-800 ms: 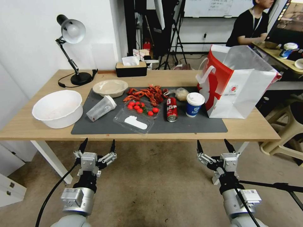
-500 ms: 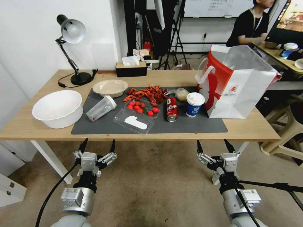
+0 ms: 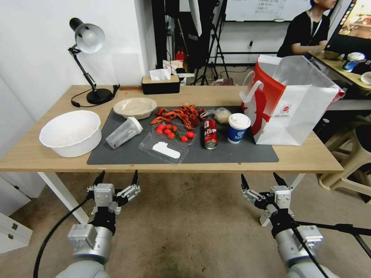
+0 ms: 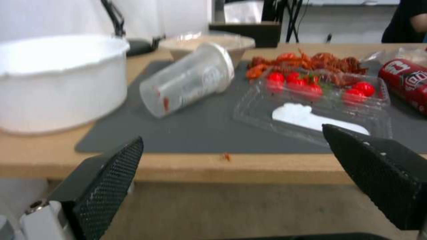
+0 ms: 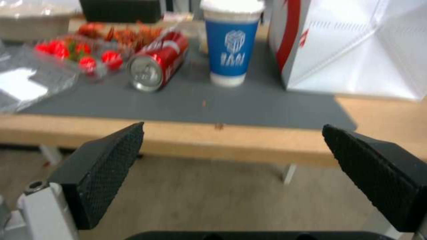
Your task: Pick up the trash from the table and place it into the takeout bag.
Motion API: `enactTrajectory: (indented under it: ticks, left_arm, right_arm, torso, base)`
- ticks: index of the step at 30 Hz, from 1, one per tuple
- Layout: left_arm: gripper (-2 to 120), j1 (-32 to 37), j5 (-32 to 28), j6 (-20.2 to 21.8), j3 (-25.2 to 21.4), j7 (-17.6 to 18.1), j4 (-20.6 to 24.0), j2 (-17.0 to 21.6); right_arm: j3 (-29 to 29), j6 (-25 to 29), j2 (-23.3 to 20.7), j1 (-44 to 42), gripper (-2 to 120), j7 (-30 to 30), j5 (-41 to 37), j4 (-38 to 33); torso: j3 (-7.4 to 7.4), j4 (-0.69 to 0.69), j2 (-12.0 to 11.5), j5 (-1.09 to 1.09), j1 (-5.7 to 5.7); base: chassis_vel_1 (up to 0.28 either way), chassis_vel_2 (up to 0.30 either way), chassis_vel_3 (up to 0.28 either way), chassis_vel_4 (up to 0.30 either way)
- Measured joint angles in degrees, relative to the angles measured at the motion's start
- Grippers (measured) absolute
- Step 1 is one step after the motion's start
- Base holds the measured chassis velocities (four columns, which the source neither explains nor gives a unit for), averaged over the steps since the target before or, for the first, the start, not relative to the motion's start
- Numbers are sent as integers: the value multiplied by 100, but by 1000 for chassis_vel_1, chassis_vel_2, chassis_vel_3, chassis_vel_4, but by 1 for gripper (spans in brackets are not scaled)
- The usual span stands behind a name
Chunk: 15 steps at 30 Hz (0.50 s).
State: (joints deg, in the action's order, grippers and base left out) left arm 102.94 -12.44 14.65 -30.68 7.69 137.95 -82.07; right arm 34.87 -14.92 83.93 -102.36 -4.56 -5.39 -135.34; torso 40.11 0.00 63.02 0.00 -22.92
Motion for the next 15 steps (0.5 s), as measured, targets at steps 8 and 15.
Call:
enactTrajectory:
  ticks: [8,15]
  left_arm:
    - [100,-20,-1004,1194,70,621,492,312]
    - [100,-17,-1718,1842,96,981,551,514]
  right_arm:
    - [278,-1204,-168,69,100,-377,-457,-300]
    - [394,-1442,-230,115,100,-483,-658,-424]
  torso:
    - [0,0,0,2,0]
    - [0,0,0,0,0]
  base:
    - [0,0,0,0]
    - [0,0,0,0]
